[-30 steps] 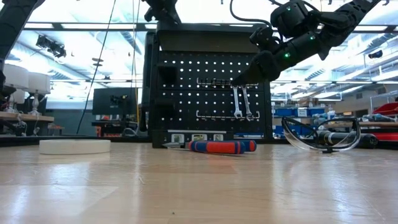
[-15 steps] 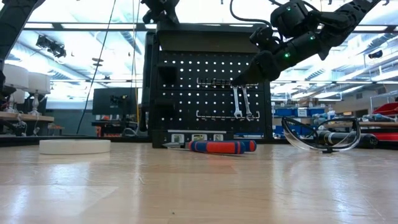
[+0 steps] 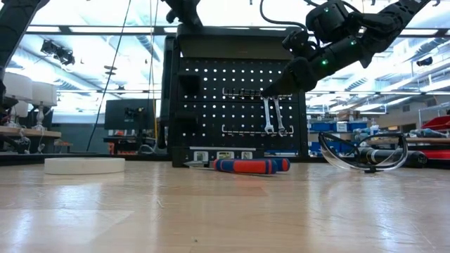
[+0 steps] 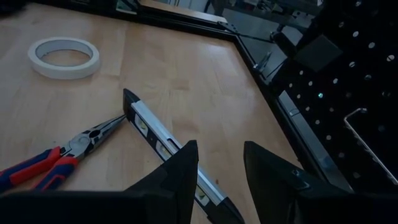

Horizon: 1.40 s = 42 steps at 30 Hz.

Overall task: Hang tools onto peg board
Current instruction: Remove the black safety glass from the peg board

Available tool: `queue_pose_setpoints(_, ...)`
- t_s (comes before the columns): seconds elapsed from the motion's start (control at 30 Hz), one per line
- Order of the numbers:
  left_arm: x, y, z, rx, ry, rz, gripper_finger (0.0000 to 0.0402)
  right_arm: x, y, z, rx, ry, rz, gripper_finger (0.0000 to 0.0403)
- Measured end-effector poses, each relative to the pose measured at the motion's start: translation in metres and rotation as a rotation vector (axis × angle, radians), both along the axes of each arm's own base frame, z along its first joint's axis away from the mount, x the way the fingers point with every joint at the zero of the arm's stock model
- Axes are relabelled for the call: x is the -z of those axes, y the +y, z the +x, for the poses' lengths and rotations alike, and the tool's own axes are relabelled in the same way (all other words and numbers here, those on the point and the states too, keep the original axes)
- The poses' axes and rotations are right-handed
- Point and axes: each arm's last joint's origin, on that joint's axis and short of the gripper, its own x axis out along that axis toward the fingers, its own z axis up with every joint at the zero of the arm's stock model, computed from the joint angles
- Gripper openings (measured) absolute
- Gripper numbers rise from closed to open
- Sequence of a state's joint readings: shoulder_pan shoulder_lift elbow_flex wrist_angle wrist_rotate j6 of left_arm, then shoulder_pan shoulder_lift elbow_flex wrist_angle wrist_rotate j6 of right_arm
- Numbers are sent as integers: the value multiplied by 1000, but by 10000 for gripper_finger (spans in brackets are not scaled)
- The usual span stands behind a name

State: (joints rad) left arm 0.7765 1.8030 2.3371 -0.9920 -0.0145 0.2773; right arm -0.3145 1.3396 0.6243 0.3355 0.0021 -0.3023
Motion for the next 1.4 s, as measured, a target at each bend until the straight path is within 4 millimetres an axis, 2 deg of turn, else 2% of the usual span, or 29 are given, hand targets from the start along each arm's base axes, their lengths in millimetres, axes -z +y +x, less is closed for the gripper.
queue_pose_setpoints(0.17, 0, -2, 5, 18, 23, 36, 2, 0, 0, 0, -2, 1, -3, 140)
queue_pose_setpoints(0.47, -8, -5, 14, 31, -50, 109, 1, 0, 0, 0, -2, 1, -3, 140)
queue_pose_setpoints(0.6, -13, -13, 20, 83, -48, 167, 0, 0, 0, 0, -2, 1, -4, 140)
queue_pose_setpoints(0.7, -19, -34, 27, 196, 16, 272, 0, -1, -1, -1, 26, 9, -28, 140)
queue_pose_setpoints(0.9, -26, -92, 52, 375, 130, 458, 0, -13, -3, -16, 90, 27, -36, 140)
queue_pose_setpoints(1.07, -24, -135, 62, 459, 190, 462, 0, -17, -7, -33, 131, 96, -5, 140)
queue_pose_setpoints(1.2, -6, -163, 70, 499, 301, 387, 0, -16, -12, -43, 146, 144, 24, 140)
queue_pose_setpoints(1.4, 47, -193, 85, 522, 506, 199, 0, -13, -19, -53, 188, 201, 63, 140)
